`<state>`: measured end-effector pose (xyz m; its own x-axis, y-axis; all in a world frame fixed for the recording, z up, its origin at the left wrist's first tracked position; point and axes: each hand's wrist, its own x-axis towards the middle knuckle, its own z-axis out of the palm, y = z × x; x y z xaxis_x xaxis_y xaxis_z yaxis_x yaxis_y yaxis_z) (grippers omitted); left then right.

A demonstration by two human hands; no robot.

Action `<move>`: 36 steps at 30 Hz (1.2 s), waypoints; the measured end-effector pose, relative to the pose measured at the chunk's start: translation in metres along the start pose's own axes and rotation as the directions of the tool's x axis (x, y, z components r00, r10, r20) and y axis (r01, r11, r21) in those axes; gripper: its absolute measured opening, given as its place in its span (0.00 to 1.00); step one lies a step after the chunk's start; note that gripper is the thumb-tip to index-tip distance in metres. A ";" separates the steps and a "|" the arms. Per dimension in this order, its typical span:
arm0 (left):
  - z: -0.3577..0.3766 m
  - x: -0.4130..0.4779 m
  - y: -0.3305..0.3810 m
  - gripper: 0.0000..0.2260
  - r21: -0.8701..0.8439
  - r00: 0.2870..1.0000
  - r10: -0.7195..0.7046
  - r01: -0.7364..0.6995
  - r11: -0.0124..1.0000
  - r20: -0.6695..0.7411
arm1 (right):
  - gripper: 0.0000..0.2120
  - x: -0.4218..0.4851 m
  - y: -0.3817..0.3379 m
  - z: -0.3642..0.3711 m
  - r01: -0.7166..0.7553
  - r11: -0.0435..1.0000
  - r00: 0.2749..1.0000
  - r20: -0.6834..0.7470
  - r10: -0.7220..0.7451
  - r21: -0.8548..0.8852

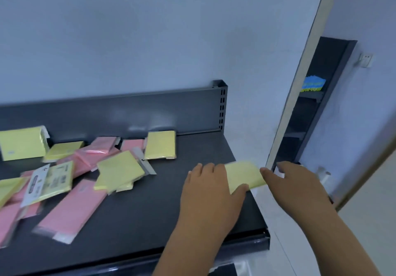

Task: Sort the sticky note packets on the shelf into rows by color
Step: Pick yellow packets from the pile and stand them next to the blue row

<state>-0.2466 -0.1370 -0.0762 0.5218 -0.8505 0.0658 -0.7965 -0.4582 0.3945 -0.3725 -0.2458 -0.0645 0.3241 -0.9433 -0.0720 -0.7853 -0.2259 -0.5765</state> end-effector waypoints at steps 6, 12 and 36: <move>0.012 0.008 0.017 0.22 -0.058 0.998 -0.035 0.032 0.998 -0.049 | 0.20 0.023 0.019 0.002 -0.081 0.942 0.988 0.153 0.032 0.327; 0.007 0.010 0.021 0.23 -0.135 0.994 -0.072 0.060 0.989 -0.083 | 0.04 0.029 0.023 -0.002 -0.139 0.771 0.974 0.228 -0.008 0.622; -0.100 -0.061 -0.122 0.08 -0.997 0.920 -0.390 -0.003 0.072 -0.031 | 0.09 -0.101 -0.154 0.069 -0.016 0.491 0.918 0.207 -0.338 0.871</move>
<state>-0.1504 -0.0035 -0.0370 0.8006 -0.5957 -0.0647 0.2452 0.2272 0.9425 -0.2477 -0.0987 -0.0249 0.6718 -0.7396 -0.0399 0.0684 0.1156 -0.9909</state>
